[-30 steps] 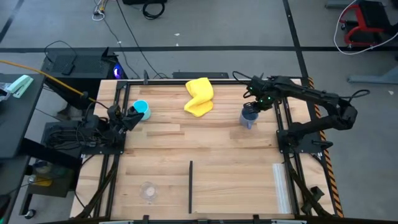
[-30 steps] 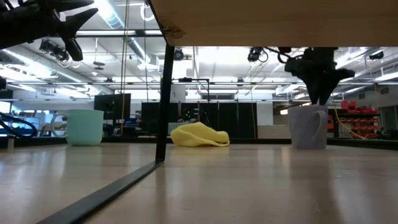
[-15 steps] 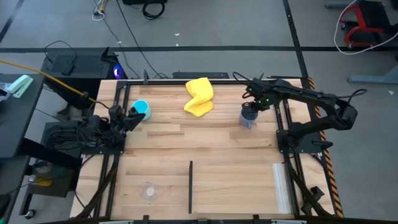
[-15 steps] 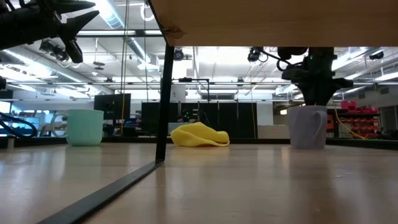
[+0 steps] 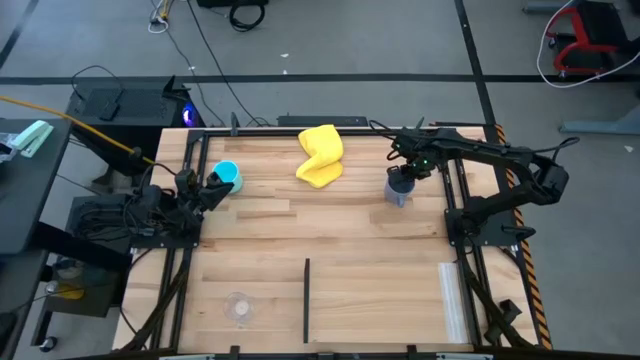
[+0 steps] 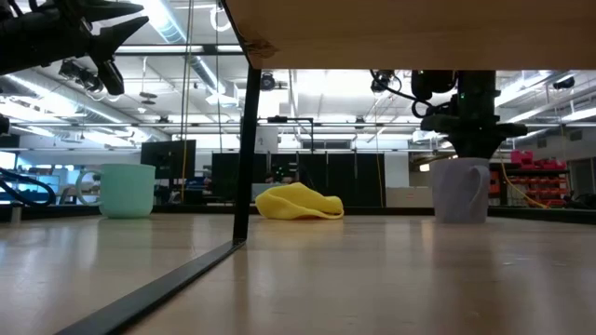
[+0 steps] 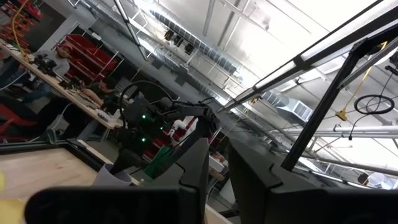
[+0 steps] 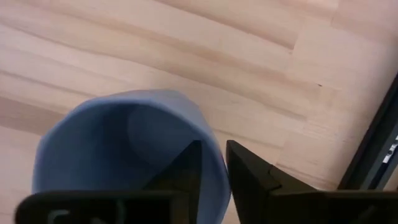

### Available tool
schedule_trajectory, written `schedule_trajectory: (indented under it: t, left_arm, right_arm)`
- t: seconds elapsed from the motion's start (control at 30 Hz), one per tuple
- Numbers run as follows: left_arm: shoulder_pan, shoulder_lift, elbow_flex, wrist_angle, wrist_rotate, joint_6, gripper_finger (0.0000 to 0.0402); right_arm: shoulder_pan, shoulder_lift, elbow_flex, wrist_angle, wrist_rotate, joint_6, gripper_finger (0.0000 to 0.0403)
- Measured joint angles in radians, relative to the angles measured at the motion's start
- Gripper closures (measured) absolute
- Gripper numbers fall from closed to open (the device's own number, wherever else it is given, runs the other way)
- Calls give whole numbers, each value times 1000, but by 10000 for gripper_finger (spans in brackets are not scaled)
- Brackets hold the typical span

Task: Stack small to large cups/mugs on shelf
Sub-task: Put the purple mug on the shelf

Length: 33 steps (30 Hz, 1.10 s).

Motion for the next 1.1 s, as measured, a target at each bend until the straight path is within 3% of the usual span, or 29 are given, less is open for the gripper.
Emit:
schedule_trajectory:
  t: [0.27, 0.57, 0.8, 0.97, 1.1]
  left_arm:
    - [0, 0, 0, 0, 0, 1, 332]
    - [0, 0, 0, -18, -14, 1, 349]
    - [0, 0, 0, -19, -46, 1, 358]
    - [0, 0, 0, -19, -46, 2, 362]
    - [0, 0, 0, -26, -47, 2, 362]
  right_arm:
    - [0, -1, 1, 3, -5, -7, 383]
    - [17, -12, 62, -46, 7, -53, 390]
    - [116, -18, 345, -339, 25, -58, 390]
    - [226, -19, 607, -578, 60, 34, 390]
    - [320, -36, 755, -571, 63, 175, 390]
